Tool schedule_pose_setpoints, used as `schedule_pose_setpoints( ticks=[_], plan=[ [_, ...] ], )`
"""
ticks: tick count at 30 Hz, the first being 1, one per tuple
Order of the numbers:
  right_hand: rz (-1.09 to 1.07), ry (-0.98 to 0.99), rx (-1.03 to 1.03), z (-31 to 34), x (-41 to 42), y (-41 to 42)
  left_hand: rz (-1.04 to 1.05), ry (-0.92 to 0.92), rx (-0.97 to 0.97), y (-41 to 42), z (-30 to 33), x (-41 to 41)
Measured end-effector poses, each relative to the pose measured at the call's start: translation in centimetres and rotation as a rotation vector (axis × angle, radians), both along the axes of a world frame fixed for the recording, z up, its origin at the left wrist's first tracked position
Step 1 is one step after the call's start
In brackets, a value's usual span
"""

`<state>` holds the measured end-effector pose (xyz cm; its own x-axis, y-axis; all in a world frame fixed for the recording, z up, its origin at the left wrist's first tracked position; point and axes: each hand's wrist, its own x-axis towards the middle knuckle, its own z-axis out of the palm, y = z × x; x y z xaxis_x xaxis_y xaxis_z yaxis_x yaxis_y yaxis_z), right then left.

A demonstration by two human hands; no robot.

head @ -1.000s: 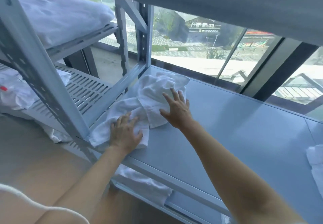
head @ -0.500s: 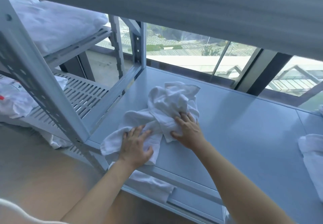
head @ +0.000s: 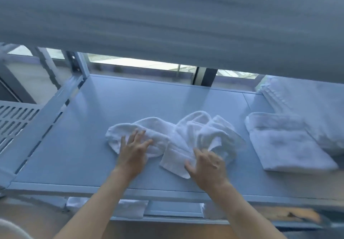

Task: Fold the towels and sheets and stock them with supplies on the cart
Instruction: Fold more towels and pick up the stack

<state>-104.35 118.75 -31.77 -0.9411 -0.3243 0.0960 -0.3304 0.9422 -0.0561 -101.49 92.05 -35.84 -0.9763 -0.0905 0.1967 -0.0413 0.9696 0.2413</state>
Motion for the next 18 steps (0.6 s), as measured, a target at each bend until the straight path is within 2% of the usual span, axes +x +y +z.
schedule_pose_setpoints(
  ticks=[3, 6, 8, 10, 13, 15, 18],
  plan=[
    [0.127, 0.103, -0.269, 1.8, -1.9, 1.3, 0.097, 0.109, 0.084, 2.7, 0.4, -0.8],
    [0.219, 0.107, -0.334, 3.1, -5.7, 2.7, 0.063, 0.125, 0.292, 6.5, 0.7, -1.0],
    [0.201, 0.005, -0.325, 3.3, -8.6, 3.9, 0.024, 0.082, 0.419, 9.2, 0.9, -1.3],
    [0.206, -0.193, -0.256, 3.1, -11.1, 5.0, 0.022, -0.039, 0.479, 11.2, 0.8, -1.7],
    [0.292, -0.405, -0.165, 1.0, -12.2, 5.9, 0.028, -0.202, 0.350, 12.8, 0.2, -2.1],
    [0.331, -0.407, -0.152, -1.0, -11.0, 6.2, 0.005, -0.194, 0.352, 13.2, 0.2, -2.1],
    [0.238, -0.317, -0.182, -2.6, -7.9, 7.2, -0.057, -0.189, 0.473, 12.5, 0.8, -2.0]
  ],
)
